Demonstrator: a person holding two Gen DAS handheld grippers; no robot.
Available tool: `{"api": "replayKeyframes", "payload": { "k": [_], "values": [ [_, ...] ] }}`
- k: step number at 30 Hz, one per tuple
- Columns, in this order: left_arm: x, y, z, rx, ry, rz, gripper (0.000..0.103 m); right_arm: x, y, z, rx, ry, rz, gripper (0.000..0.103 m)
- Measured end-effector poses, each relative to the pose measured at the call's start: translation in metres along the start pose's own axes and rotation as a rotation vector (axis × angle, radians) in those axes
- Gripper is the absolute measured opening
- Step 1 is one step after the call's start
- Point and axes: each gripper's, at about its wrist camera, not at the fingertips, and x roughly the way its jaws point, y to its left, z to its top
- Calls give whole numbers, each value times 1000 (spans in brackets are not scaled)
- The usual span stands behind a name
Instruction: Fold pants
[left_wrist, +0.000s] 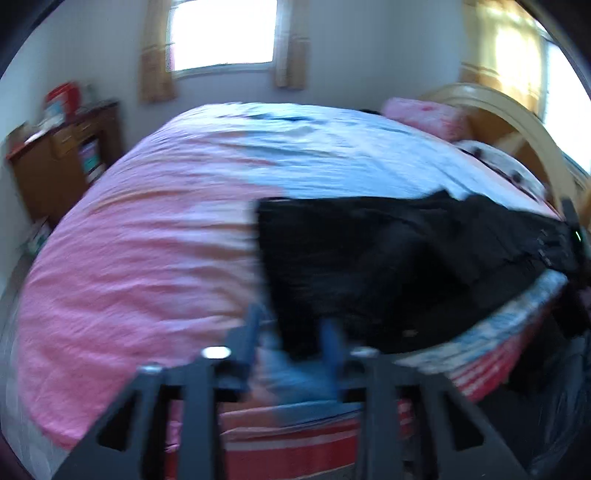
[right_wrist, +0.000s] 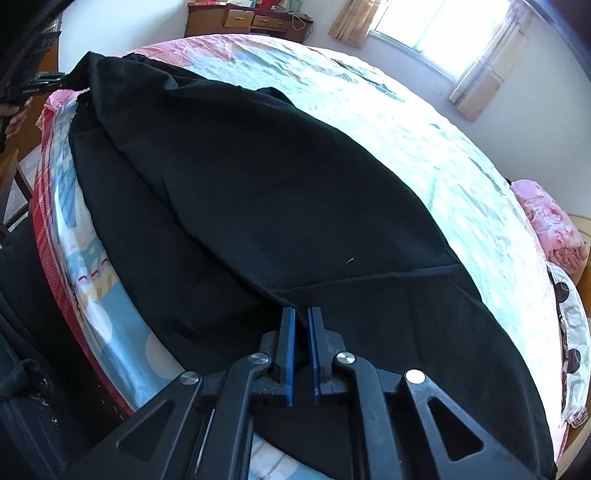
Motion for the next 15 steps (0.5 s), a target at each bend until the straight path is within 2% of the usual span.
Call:
{"api": "replayKeyframes", "payload": {
  "k": [1,3,7,9,12,14,15],
  "values": [
    [-5,9,-1,-37,-13,-3,71,0,1,-1,-3,1,-2,6],
    [-16,18,-5,-102,-48,-56,72,1,2,-3,-5,0,-3,6],
    [-25,-3,-9,-72,-76,-141,74,2,1,-3,9,-6,2,6],
    [-19,-17,-12,-64,-61,-187,74,2,0,-3,5,-6,1,6],
    [2,-29,-14,-52,-24,-185,74,2,-1,-2,-1,-7,-1,6],
    [15,-30,-15,-77,-4,-187,65,3,-1,-3,0,-9,0,6],
    [23,-29,-14,-92,17,-202,40,3,-1,-3,0,-9,0,6]
  ]
}}
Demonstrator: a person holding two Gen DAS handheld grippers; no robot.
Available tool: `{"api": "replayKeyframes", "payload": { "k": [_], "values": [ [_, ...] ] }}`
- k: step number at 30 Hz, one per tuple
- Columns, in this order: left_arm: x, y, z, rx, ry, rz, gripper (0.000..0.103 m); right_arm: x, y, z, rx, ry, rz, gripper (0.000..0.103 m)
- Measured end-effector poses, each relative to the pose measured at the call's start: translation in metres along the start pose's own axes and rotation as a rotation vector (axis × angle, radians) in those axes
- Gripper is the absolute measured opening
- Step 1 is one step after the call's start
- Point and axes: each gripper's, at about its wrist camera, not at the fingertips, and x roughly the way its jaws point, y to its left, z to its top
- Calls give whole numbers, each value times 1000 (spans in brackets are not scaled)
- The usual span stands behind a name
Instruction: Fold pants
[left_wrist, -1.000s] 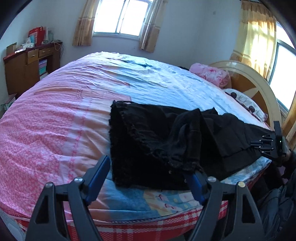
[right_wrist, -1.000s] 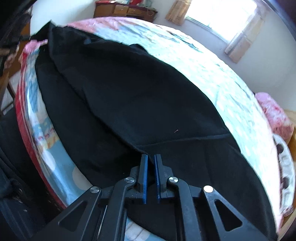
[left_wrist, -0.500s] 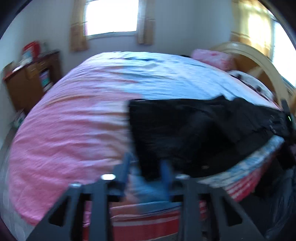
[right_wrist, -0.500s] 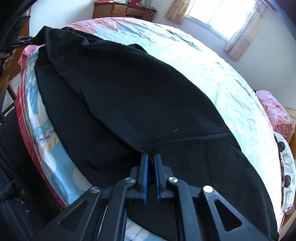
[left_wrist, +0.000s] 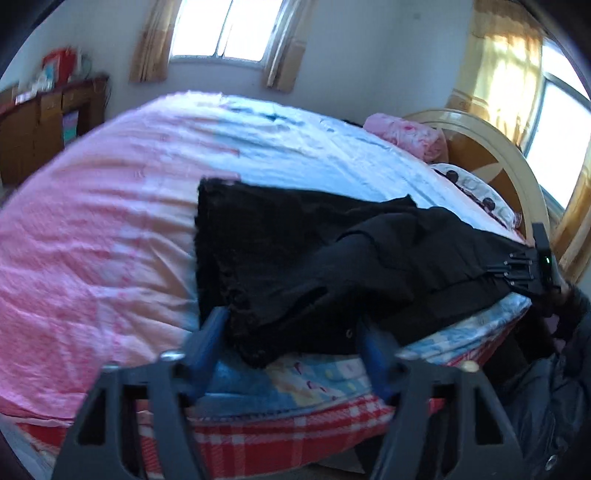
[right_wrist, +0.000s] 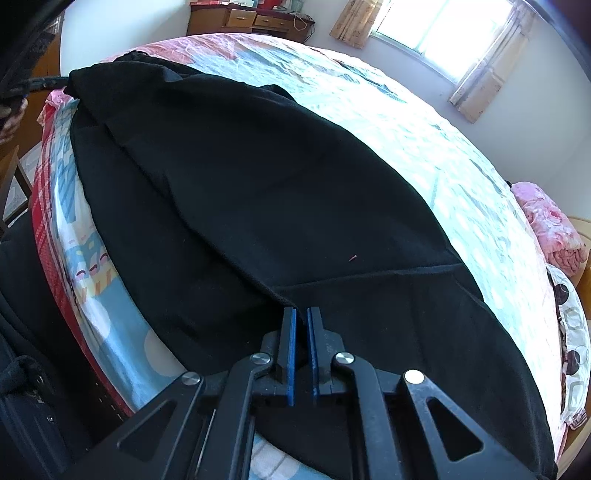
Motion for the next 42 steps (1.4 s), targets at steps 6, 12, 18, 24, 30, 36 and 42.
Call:
{"api": "replayKeyframes", "payload": {
  "k": [6,12,18,24,30,36,42],
  "values": [
    [-4,-17,18,210,-22,141,25,-13,-6,2,23,-12,19,2],
    [-16,-15,39,326,-49,180,25,-38,-15,4,58,-29,52,1],
    [2,2,21,312,1,177,26,-48,0,-8,34,5,101,1],
    [5,4,5,302,-18,179,32,-40,24,-26,-38,79,146,1],
    [3,4,4,353,-36,355,88,-21,20,-23,22,119,176,3],
    [1,27,-8,422,69,571,95,-35,11,-27,31,105,194,16],
    [-30,56,-4,175,-23,551,95,-70,-15,-29,119,-4,347,47]
  ]
}}
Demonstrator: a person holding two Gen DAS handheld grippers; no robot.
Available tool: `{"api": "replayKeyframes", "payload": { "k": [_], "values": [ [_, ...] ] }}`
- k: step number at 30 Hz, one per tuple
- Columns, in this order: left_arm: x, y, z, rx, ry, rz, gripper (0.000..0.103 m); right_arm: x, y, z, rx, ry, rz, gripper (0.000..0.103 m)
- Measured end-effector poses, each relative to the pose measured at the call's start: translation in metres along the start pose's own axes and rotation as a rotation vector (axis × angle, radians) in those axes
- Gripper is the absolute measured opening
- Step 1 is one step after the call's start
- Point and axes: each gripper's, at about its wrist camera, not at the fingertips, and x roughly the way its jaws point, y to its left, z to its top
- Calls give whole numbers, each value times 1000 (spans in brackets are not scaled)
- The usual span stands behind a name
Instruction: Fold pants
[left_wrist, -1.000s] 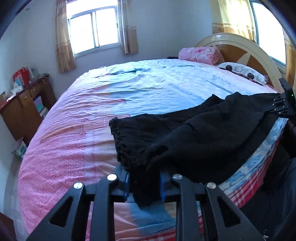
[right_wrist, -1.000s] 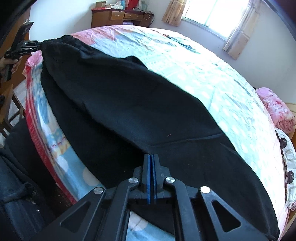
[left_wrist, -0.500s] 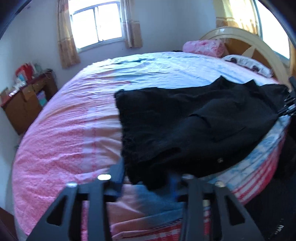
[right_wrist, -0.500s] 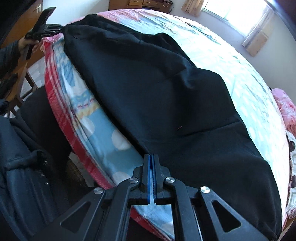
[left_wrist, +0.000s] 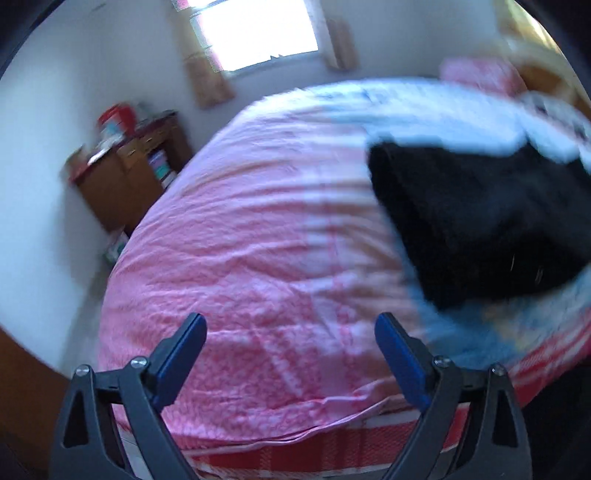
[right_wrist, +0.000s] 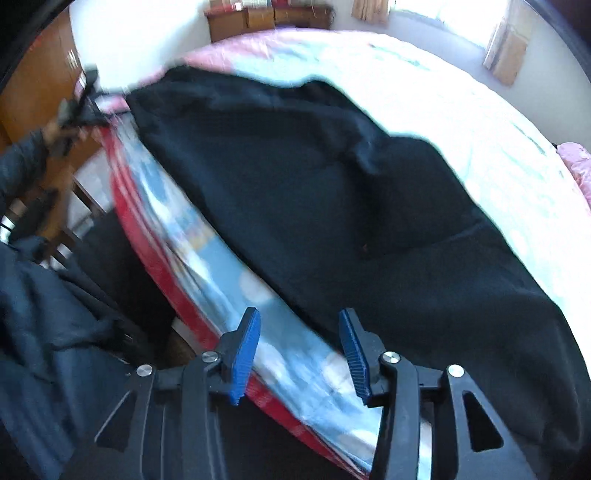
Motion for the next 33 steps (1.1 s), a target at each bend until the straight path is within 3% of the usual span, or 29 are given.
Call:
{"api": "replayKeyframes", "payload": {
  "k": [5,8,10,14,16,24,26,28,30,33],
  "values": [
    [-44,-18,29,-88,-187,-37,96,-17,-17,45,112,-124,53,47],
    [-62,-47,50,-82,-269,-132,99,-18,-35,86,210,-196,104,47],
    [-56,-72,62,-77,-251,-242,103,-9,-46,115,260,-227,155,47],
    [-32,-123,62,-18,-197,-326,103,35,-56,170,352,-206,253,47],
    [-13,-143,55,-1,-154,-332,102,64,-57,190,384,-164,308,47],
    [9,-173,35,66,-88,-321,102,143,-75,231,457,-46,338,45],
    [10,-170,32,63,-88,-329,103,156,-79,235,476,-25,384,37],
    [13,-168,34,57,-93,-333,103,165,-80,237,487,14,400,15],
    [16,-168,38,65,-90,-331,103,171,-78,239,476,25,378,9],
    [20,-164,44,52,-82,-341,103,164,-82,248,481,-43,320,6]
  ]
}}
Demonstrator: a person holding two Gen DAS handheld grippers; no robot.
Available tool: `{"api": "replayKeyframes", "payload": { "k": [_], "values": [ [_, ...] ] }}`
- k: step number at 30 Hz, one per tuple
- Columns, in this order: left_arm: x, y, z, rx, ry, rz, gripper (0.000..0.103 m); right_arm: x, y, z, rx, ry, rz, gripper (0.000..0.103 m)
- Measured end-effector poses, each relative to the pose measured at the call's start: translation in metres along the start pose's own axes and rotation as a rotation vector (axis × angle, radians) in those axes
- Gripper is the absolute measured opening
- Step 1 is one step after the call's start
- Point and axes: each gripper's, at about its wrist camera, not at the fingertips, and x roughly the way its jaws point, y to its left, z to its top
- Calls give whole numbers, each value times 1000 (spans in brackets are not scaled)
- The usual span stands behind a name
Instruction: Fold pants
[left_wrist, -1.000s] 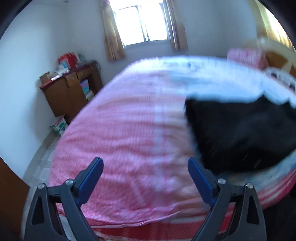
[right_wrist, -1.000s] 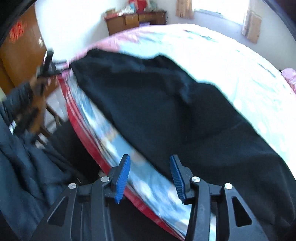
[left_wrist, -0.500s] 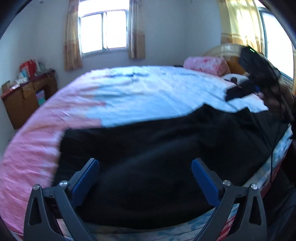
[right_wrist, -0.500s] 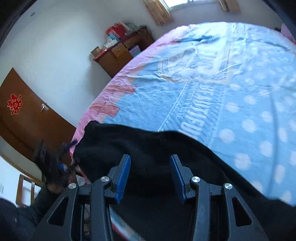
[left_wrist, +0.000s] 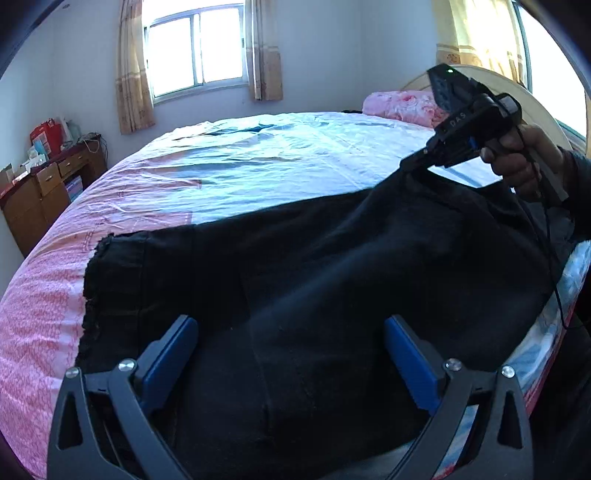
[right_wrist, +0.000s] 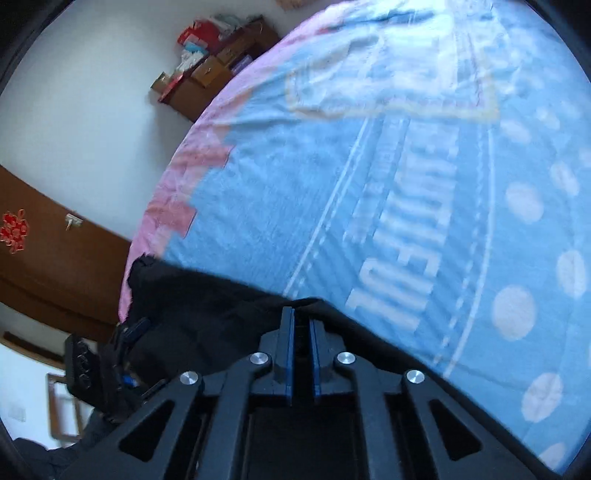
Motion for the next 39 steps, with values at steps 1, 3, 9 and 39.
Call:
{"api": "replayKeyframes", "payload": {
  "k": [1,3,9,39],
  "values": [
    [2,0,0,0,7,-9,103,-3,-2,3,3,-25,-6,6],
    [5,-5,-3,43,17,4,103,3,-10,5,24,-19,-24,6],
    [-10,-9,4,25,9,32,103,13,-26,0,70,-5,-6,29],
    [41,-418,94,476,127,-734,60,-376,-224,-358,789,-710,-322,50]
  ]
}}
